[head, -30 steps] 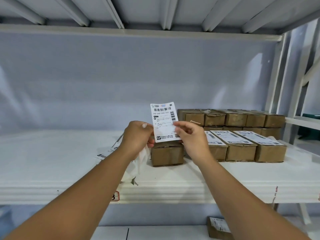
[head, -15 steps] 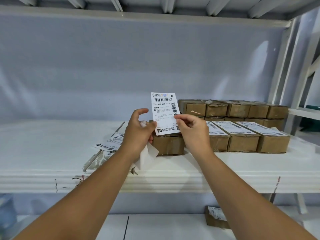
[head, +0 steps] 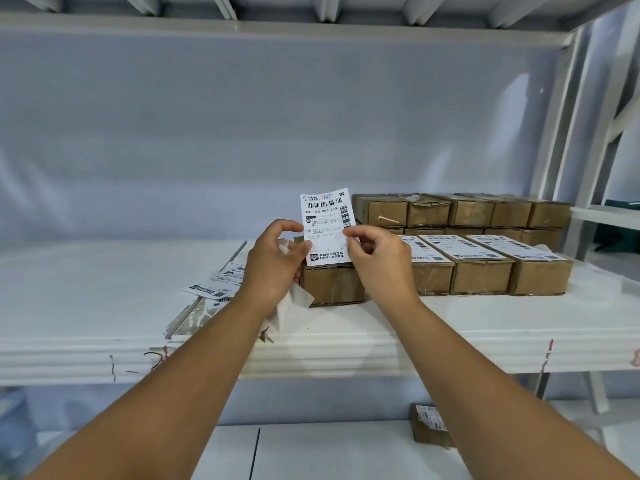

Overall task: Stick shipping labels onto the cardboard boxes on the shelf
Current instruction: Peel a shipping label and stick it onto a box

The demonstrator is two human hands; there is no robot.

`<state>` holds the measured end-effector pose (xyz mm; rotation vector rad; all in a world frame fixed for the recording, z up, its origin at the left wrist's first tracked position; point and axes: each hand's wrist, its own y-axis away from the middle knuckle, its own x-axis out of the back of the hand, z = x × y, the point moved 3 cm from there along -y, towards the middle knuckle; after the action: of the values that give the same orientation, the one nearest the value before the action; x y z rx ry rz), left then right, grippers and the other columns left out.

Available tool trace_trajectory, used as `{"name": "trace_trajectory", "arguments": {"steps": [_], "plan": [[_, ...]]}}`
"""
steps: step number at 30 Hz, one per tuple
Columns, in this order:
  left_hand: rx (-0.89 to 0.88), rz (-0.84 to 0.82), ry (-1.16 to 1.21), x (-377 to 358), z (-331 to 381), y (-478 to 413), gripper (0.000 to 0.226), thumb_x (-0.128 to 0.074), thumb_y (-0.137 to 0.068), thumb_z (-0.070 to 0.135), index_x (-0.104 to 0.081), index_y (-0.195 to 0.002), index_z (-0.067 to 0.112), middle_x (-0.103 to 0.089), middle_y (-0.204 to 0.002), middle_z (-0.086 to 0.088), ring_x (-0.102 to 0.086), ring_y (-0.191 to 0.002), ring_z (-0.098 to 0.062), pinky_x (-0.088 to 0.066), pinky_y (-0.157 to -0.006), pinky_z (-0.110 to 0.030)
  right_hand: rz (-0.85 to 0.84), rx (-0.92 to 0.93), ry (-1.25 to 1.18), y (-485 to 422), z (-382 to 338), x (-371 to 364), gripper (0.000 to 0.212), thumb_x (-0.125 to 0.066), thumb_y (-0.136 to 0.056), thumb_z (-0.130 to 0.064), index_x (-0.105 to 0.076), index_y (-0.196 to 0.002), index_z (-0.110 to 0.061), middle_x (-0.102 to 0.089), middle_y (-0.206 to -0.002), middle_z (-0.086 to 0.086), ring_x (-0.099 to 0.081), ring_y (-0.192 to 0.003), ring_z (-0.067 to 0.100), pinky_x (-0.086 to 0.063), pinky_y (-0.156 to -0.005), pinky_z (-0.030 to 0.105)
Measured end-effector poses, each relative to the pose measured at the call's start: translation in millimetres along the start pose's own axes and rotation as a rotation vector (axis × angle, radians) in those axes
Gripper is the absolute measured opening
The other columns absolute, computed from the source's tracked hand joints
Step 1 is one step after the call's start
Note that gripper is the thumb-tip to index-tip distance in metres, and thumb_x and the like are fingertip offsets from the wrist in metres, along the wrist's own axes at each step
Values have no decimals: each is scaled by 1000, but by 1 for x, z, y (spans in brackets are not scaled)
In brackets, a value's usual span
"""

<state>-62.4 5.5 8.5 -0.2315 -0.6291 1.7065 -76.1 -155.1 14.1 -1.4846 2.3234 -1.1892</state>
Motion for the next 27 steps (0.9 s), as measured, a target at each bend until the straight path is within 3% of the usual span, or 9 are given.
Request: {"name": "trace_trajectory", "arguments": {"steps": [3, 8, 13, 18, 23, 27], "plan": [[-18, 8, -32, 0, -1, -1, 14, -62, -90, 20, -56, -102, 25, -69, -90, -6, -54, -53, -6, -45, -49, -21, -3, 4, 10, 0, 0, 0, 20, -58, -90, -12, -73, -103, -15, -62, -80, -7, -51, -65, 1, -39, -66, 15], [-27, 18, -73, 0, -1, -1, 15, -63, -89, 20, -55, -101, 26, -69, -91, -6, -55, -58, -8, -45, -51, -22, -11, 9, 29, 0, 0, -1, 20, -58, -91, -12, -72, -104, -14, -60, -78, -8, -51, -64, -1, -36, -62, 8], [-50, 38, -138, 1, 0, 2, 14, -63, -88, 22, -54, -98, 28, -65, -95, -5, -56, -64, -14, -42, -48, -14, -13, 20, 54, 0, 0, -1, 19, -58, -90, -12, -73, -103, -15, -62, -80, -6, -52, -65, -1, -35, -58, 1], [-63, 54, -168, 0, 1, 3, 12, -64, -87, 23, -55, -92, 30, -63, -97, -5, -58, -73, -20, -46, -61, -24, -24, 29, 73, 0, 0, -1, 19, -58, -91, -12, -72, -103, -15, -64, -85, -3, -52, -68, 2, -34, -60, 0], [-68, 22, -152, -1, 2, 6, 17, -68, -85, 21, -57, -97, 25, -62, -88, 2, -59, -72, -12, -48, -58, -21, -34, 66, 120, 1, -1, -3, 23, -60, -88, -12, -70, -108, -15, -67, -102, 1, -57, -86, 11, -40, -77, 14], [-74, 22, -165, 0, 2, 6, 17, -68, -84, 22, -58, -97, 24, -63, -89, 2, -58, -74, -14, -47, -60, -22, -46, 68, 126, 1, -2, -3, 23, -62, -87, -13, -69, -109, -16, -66, -100, 3, -56, -84, 12, -42, -81, 21]]}}
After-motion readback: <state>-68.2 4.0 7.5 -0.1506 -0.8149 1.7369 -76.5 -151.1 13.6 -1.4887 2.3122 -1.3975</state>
